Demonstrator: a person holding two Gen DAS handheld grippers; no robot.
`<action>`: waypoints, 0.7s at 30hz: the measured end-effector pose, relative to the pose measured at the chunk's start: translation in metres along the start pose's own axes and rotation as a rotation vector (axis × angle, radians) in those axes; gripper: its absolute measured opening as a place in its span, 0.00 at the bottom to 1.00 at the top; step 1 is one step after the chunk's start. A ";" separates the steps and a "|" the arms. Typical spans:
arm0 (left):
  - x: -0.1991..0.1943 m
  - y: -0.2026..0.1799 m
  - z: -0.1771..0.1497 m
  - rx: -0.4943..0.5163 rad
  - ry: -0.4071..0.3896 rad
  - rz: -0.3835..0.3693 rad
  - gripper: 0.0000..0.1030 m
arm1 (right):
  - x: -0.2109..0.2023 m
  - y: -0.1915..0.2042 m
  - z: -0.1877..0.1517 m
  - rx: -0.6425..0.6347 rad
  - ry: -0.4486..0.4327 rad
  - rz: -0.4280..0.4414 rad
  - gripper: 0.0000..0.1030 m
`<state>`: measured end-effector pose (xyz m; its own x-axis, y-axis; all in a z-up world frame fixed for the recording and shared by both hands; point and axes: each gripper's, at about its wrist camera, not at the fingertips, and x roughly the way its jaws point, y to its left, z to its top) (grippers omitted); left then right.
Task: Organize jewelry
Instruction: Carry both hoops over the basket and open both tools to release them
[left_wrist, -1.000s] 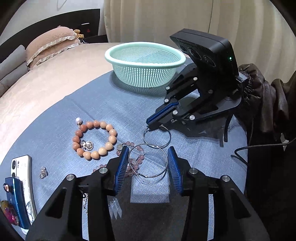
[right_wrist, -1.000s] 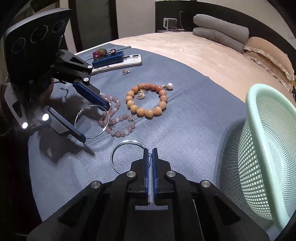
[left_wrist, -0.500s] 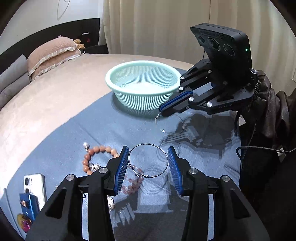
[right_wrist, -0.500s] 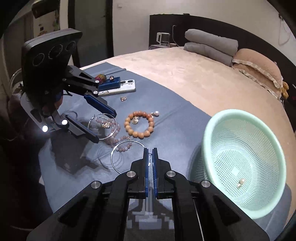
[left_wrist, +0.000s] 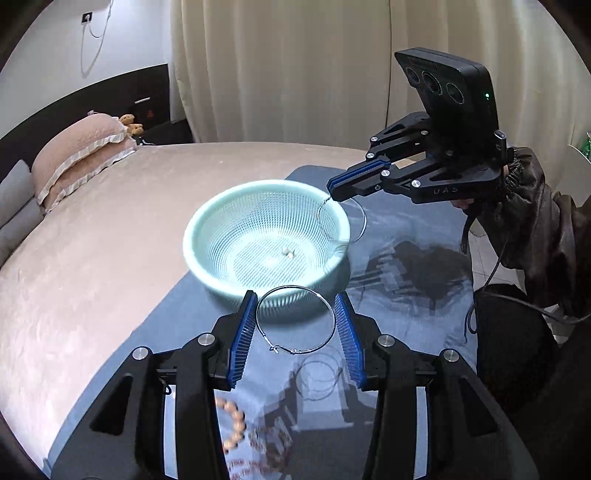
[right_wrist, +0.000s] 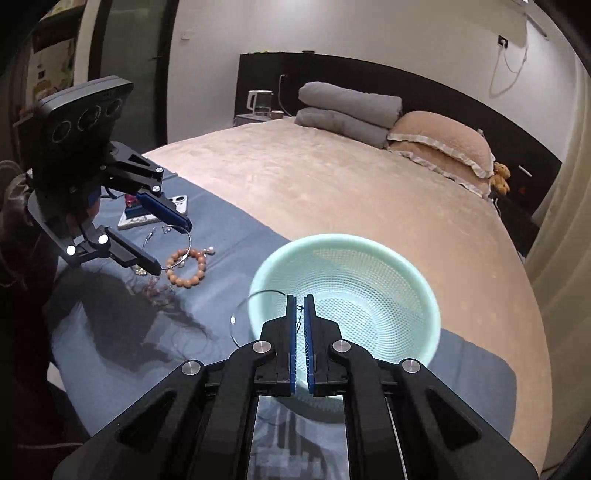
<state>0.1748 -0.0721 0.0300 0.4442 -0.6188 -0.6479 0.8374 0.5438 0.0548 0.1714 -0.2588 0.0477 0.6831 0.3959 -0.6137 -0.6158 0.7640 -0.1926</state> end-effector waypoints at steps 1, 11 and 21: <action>0.006 0.002 0.006 0.006 -0.003 -0.009 0.43 | 0.001 -0.006 -0.001 0.003 0.002 -0.010 0.04; 0.073 0.019 0.047 0.003 0.009 -0.072 0.43 | 0.025 -0.053 -0.021 0.079 0.016 -0.033 0.04; 0.112 0.017 0.045 0.005 0.093 -0.065 0.44 | 0.035 -0.057 -0.034 0.108 0.022 -0.024 0.04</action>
<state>0.2528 -0.1579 -0.0074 0.3571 -0.5973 -0.7181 0.8655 0.5008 0.0139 0.2171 -0.3064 0.0112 0.6875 0.3668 -0.6268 -0.5528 0.8241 -0.1241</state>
